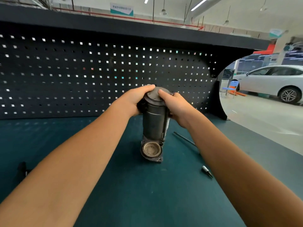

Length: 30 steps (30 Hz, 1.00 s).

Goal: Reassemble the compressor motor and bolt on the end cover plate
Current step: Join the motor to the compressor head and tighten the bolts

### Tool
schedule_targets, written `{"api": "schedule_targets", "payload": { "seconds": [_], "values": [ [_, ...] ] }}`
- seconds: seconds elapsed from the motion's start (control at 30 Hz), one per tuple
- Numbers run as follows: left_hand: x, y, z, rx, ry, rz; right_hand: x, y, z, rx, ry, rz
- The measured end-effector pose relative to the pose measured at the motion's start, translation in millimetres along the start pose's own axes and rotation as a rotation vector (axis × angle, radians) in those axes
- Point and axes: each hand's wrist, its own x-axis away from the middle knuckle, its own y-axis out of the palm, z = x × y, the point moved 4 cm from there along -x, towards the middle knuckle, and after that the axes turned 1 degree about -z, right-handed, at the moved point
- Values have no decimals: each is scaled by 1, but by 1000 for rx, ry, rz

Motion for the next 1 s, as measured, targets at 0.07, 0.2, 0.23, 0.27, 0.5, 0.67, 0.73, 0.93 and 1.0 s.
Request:
{"api": "schedule_targets", "payload": {
  "seconds": [0.07, 0.2, 0.23, 0.27, 0.5, 0.67, 0.73, 0.93, 1.0],
  "values": [
    [-4, 4, 1, 16, -5, -14, -1, 0, 5, -76, 9, 52],
    [-6, 8, 6, -218, 76, 134, 2, -5, 8, -207, -1, 72],
    [-6, 7, 7, -310, 121, 209, 4, -6, 7, -221, -3, 84],
    [-6, 6, 7, -396, 164, 263, 5, -6, 7, -221, -3, 97],
    [-3, 16, 17, -965, 264, 315, 12, -11, 9, -161, 36, 211],
    [-2, 41, 14, -1170, 253, 231, 21, -27, 20, -240, 76, 279],
    [-2, 50, 12, -1185, 291, 228, 30, -32, 25, -297, 90, 282],
    [2, 56, 7, -1162, 342, 277, 47, -35, 33, -350, 110, 347],
    [5, 51, 4, -1102, 305, 264, 52, -32, 34, -329, 104, 354]
  ]
}}
